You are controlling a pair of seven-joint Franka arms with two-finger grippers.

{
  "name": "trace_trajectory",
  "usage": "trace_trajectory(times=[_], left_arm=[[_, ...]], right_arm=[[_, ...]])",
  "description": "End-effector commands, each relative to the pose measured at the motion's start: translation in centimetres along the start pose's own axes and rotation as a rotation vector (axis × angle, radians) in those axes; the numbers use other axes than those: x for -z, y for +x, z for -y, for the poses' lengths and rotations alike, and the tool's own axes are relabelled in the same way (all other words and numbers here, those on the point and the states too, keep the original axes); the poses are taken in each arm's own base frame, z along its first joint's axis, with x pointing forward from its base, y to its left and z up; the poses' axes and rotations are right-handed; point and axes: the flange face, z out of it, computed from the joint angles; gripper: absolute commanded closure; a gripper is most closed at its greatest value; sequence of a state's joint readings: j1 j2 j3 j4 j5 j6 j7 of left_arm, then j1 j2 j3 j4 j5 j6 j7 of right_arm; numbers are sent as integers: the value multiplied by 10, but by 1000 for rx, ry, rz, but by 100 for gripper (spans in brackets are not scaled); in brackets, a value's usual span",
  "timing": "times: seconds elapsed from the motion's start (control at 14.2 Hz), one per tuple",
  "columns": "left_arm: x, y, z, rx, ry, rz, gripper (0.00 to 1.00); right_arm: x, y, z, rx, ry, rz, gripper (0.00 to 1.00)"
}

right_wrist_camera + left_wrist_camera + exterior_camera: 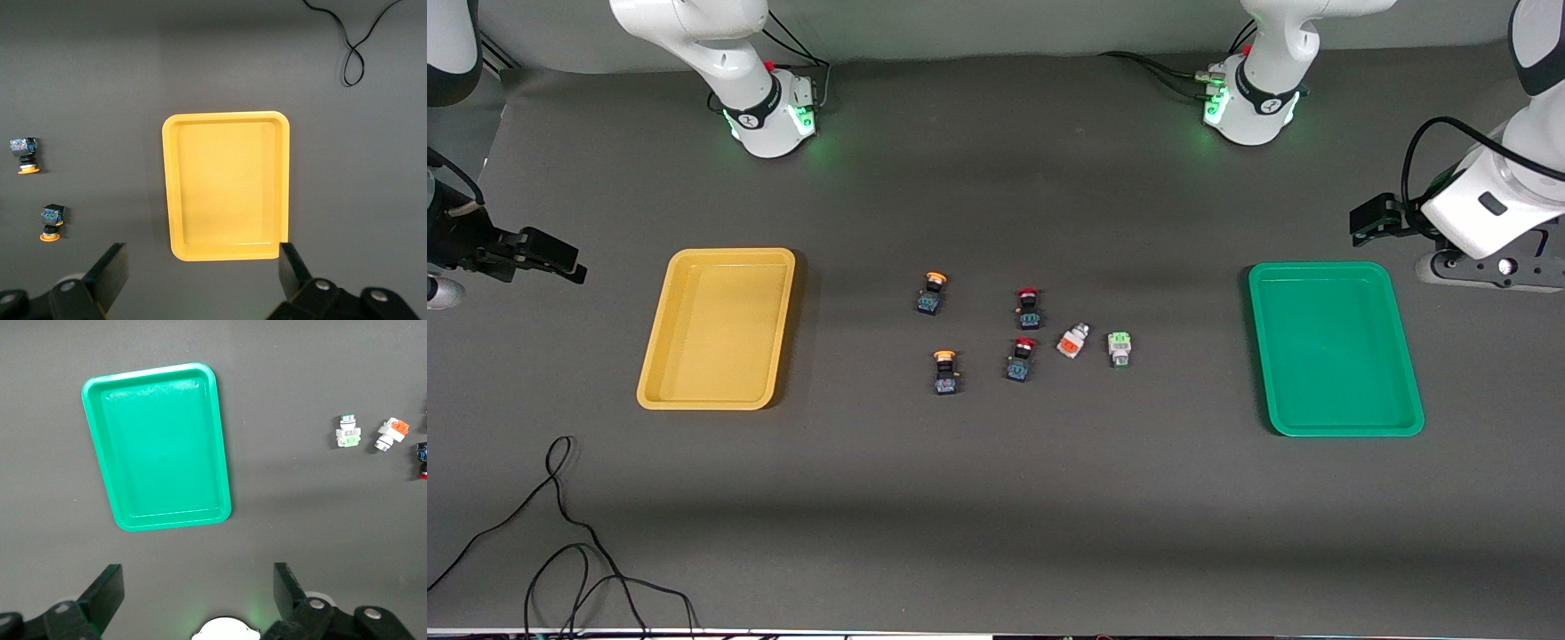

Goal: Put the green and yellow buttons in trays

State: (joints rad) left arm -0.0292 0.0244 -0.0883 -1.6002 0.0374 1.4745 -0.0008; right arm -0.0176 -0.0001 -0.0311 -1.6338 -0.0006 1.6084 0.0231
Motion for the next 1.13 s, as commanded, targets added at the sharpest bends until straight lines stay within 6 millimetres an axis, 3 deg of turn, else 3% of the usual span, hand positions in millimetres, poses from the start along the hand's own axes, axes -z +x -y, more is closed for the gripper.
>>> trace_trajectory(times=[0.0,0.85,1.06], left_arm=[[4,3,-1,-17,10,-17,0],[5,4,-3,-15,10,-19,0],[2,1,-5,-1,11,16,0]], right_arm=[[3,-2,2,-1,22,6,0],[1,-2,5,19,27,9,0],[-12,-4,30,58,24,35,0]])
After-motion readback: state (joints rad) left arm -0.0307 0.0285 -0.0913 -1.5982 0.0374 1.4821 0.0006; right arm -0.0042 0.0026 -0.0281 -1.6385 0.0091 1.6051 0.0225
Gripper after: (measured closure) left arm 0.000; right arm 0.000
